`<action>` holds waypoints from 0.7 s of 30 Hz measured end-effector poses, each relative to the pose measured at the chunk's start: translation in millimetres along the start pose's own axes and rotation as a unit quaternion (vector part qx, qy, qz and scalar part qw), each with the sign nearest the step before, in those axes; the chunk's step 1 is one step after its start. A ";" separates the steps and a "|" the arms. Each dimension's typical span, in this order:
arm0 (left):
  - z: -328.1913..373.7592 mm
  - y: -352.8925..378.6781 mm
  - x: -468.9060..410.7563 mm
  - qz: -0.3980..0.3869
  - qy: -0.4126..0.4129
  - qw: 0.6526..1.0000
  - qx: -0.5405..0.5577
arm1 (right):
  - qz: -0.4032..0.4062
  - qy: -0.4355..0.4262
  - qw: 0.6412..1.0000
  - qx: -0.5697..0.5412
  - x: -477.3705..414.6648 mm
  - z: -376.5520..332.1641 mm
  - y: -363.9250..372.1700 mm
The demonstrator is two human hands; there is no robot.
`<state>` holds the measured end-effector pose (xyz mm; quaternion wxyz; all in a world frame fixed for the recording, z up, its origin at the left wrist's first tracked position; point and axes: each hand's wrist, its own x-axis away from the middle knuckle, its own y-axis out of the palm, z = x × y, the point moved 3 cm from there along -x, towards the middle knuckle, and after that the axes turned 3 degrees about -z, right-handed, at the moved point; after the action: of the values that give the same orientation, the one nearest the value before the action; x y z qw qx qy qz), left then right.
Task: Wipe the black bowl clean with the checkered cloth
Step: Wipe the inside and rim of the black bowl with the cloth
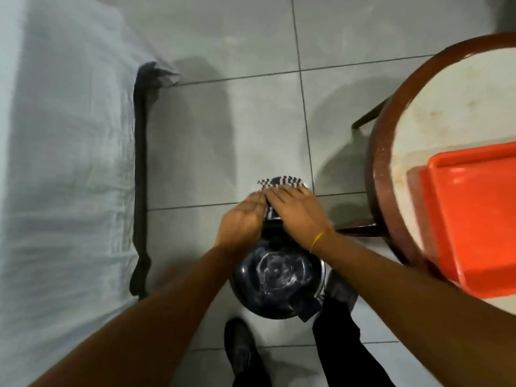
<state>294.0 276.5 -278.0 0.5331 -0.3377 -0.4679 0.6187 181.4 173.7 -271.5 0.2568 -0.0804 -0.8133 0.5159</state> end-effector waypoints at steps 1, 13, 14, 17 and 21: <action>-1.6 27.7 21.7 -0.030 -0.005 0.999 0.016 | -0.015 -0.002 1.000 0.008 11.2 -1.3 33.0; -39.5 111.1 138.3 0.034 -0.350 0.917 0.189 | -0.009 0.092 0.996 0.000 78.5 -20.6 170.6; -49.9 114.9 140.2 0.039 -0.439 0.868 0.231 | 0.011 0.124 0.992 -0.002 71.0 -21.2 169.8; -64.3 139.6 142.6 -0.023 -0.592 0.672 0.444 | 0.026 0.241 0.970 -0.036 47.8 -29.2 182.1; -67.3 160.2 141.4 -0.057 -0.559 0.657 0.503 | 0.066 0.316 0.945 -0.053 32.7 -44.5 197.3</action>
<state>271.8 430.2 -439.5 0.2936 0.4183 -0.3135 0.8003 149.3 311.8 -419.3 0.4615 -0.3062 -0.7094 0.4358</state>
